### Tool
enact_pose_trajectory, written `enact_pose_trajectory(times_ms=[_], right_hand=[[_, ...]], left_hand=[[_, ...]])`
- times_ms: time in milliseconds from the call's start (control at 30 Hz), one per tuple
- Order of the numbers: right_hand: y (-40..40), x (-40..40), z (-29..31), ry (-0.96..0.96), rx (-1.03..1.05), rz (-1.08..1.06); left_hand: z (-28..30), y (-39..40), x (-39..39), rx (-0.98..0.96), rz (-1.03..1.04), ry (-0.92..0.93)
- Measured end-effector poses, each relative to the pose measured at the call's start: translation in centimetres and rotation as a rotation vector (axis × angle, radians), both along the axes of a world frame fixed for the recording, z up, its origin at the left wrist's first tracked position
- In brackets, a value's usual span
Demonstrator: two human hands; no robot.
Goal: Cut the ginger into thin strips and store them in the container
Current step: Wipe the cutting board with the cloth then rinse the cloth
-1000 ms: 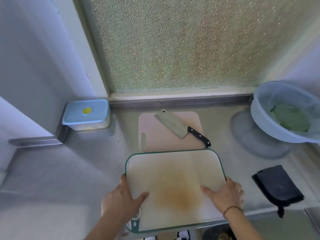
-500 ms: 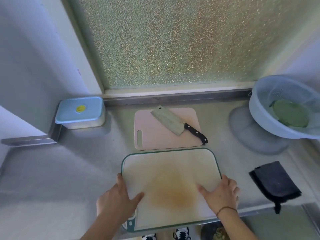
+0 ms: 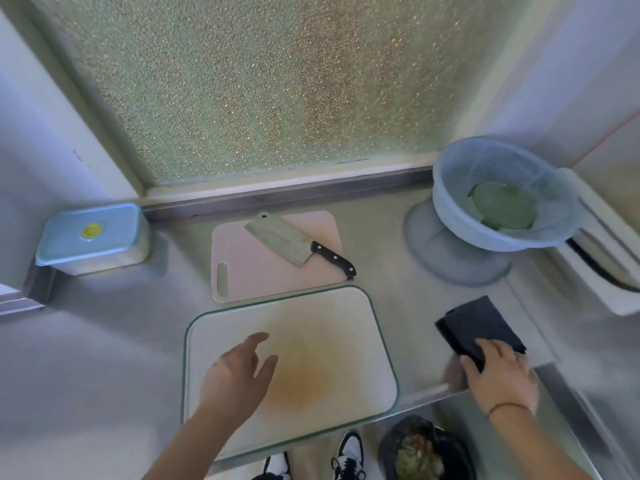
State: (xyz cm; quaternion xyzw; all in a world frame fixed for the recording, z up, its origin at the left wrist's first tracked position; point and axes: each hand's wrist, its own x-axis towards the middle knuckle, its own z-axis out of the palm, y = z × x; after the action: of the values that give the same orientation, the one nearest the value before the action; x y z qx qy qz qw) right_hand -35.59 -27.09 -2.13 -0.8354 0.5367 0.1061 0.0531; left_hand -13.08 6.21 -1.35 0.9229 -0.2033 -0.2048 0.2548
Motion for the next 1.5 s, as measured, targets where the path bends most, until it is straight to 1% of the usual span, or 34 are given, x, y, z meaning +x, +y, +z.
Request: enact_pose_trajectory(times_ms=[100,167,267,333,400,467,567,600,667,733,833,867,900,967,1000,1033,1067,1100,1133,1200,1233,1267,1300,1333,1367,1400,1433,1467,1500], right_hand=[[-1.1,-0.9,0.1,-0.098,-0.052,0.024],[-1.8,-0.9,0.3,-0.166,-0.039,0.04],[-1.6,-0.3,2.0,-0.513,0.005,-0.035],[-1.4,0.2,4.1,-0.711,0.028,-0.035],[-1.2,0.7,6.7,-0.852,0.083,0.027],[-0.9,1.0,9.0,-0.93,0.151,0.092],[-0.2,1.5,11.3,-1.01,0.192,0.133],[0.0,1.6,11.9,-1.034,0.21,0.132],[0.3,1.9,13.0,-1.077,0.242,0.13],[0.3,2.1,14.1,-1.098,0.258,0.141],[-0.3,2.4,15.6,-1.108,0.243,0.164],[-0.6,2.6,15.8,-1.097,0.25,0.172],[-0.7,2.7,15.9,-1.079,0.273,0.181],[-0.7,3.0,15.1,-1.013,0.377,0.165],[-0.3,3.3,14.6,-0.984,0.447,0.149],[0.3,3.6,14.1,-0.965,0.52,0.123],[1.0,4.0,13.6,-0.967,0.592,0.077],[1.8,4.5,13.3,-0.998,0.699,-0.011],[2.3,5.0,13.0,-1.049,0.845,-0.148],[2.9,6.0,12.8,-1.116,1.227,-0.42],[2.9,6.1,12.8,-1.13,1.405,-0.502],[2.9,6.2,12.9,-1.151,1.541,-0.546],[2.7,6.1,12.5,-1.186,1.588,-0.531],[3.1,6.3,12.2,-1.212,1.613,-0.529],[3.6,6.5,11.2,-1.198,1.606,-0.505],[4.3,6.7,10.0,-1.089,1.571,-0.511],[4.9,6.7,8.6,-0.937,1.453,-0.458],[5.3,6.8,7.2,-0.81,1.28,-0.324],[5.3,7.1,5.9,-0.682,1.099,-0.136]], left_hand=[[0.5,-4.0,-2.5,-0.057,-0.166,0.031],[1.2,-6.5,-3.8,-0.044,-0.27,0.051],[1.9,-10.1,-5.9,-0.044,-0.358,0.109],[2.5,-12.2,-7.6,-0.124,-0.348,0.185],[2.7,-14.4,-9.3,-0.249,-0.28,0.275],[3.0,-16.4,-10.8,-0.338,-0.241,0.41],[3.6,-19.3,-12.6,-0.396,-0.273,0.621],[3.7,-19.9,-13.2,-0.434,-0.284,0.637],[3.8,-20.6,-14.2,-0.483,-0.284,0.584],[3.7,-20.3,-14.5,-0.519,-0.277,0.595],[2.7,-17.7,-13.0,-0.582,-0.282,0.77],[2.5,-16.5,-12.2,-0.618,-0.255,0.836],[2.4,-15.2,-11.1,-0.632,-0.209,0.865],[2.5,-12.6,-8.7,-0.69,-0.085,0.857],[2.5,-11.2,-7.5,-0.729,-0.024,0.906],[2.6,-9.8,-6.4,-0.743,0.013,0.995],[2.9,-8.3,-5.5,-0.756,0.011,1.081],[3.0,-6.8,-4.8,-0.738,-0.02,1.123],[3.2,-5.7,-4.3,-0.702,-0.07,1.114],[3.6,-4.6,-4.0,-0.668,-0.169,1.054],[3.6,-4.6,-4.0,-0.685,-0.169,1.036],[3.6,-4.6,-4.2,-0.741,-0.127,1.058],[3.4,-4.8,-4.3,-0.819,-0.046,1.124],[3.0,-5.1,-4.5,-0.912,0.057,1.195],[2.4,-5.6,-4.8,-0.987,0.166,1.249],[1.8,-6.1,-5.0,-1.021,0.27,1.266],[1.4,-6.6,-5.2,-1.012,0.354,1.242],[1.0,-7.1,-5.3,-0.982,0.42,1.192],[0.6,-7.6,-5.3,-0.943,0.463,1.125]])
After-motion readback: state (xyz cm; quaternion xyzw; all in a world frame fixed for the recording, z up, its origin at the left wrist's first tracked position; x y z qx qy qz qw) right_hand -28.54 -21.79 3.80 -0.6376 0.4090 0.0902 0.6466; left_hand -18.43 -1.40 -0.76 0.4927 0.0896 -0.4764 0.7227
